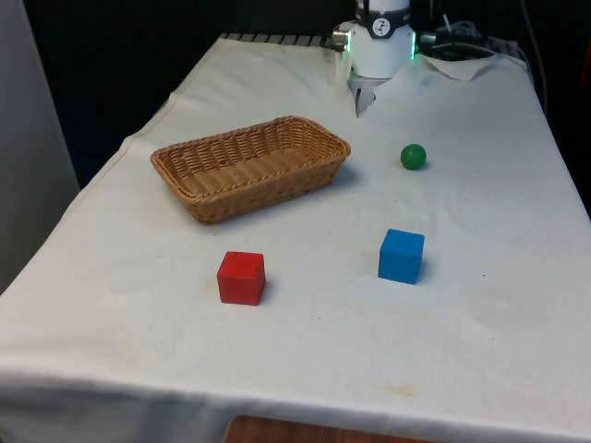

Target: Place all non-red objects into the basket.

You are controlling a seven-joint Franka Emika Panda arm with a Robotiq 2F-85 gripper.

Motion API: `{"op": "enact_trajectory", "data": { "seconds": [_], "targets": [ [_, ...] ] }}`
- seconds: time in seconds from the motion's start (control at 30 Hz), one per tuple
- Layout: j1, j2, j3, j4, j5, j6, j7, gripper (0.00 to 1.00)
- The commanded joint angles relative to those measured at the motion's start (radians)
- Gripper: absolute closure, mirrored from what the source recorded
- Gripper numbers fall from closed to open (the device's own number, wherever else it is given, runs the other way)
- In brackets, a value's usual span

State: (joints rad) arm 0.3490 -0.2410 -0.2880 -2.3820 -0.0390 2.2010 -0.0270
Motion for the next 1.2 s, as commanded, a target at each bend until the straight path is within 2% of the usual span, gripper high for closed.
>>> {"op": "enact_trajectory", "data": {
  "seconds": [0.0, 0.23, 0.27, 0.3, 0.37, 0.57, 0.6, 0.63, 0.73, 0.93, 0.97, 1.0, 1.17],
  "targets": [
    [-0.002, -0.005, 0.01, -0.016, -0.02, 0.02, 0.02, 0.0],
    [-0.003, -0.009, 0.046, -0.064, -0.049, 0.06, 0.051, 0.0],
    [0.0, 0.0, 0.036, -0.049, -0.026, 0.043, 0.03, 0.0],
    [-0.003, -0.009, 0.05, -0.069, -0.053, 0.064, 0.056, 0.0],
    [-0.002, -0.011, 0.065, -0.089, -0.065, 0.084, 0.074, 0.0],
    [-0.003, -0.014, 0.094, -0.14, -0.069, 0.141, 0.101, 0.0],
    [0.0, -0.007, 0.088, -0.126, -0.053, 0.121, 0.084, 0.0],
    [-0.003, -0.014, 0.098, -0.15, -0.068, 0.154, 0.104, 0.0],
    [-0.001, -0.011, 0.107, -0.184, -0.06, 0.201, 0.11, 0.0],
    [0.004, 0.005, 0.11, -0.222, -0.037, 0.264, 0.102, 0.0],
    [0.0, 0.003, 0.111, -0.226, -0.043, 0.261, 0.102, 0.0],
    [0.006, 0.015, 0.11, -0.233, -0.028, 0.287, 0.099, 0.0],
    [0.008, 0.045, 0.114, -0.251, -0.003, 0.336, 0.089, 0.0]
  ]
}}
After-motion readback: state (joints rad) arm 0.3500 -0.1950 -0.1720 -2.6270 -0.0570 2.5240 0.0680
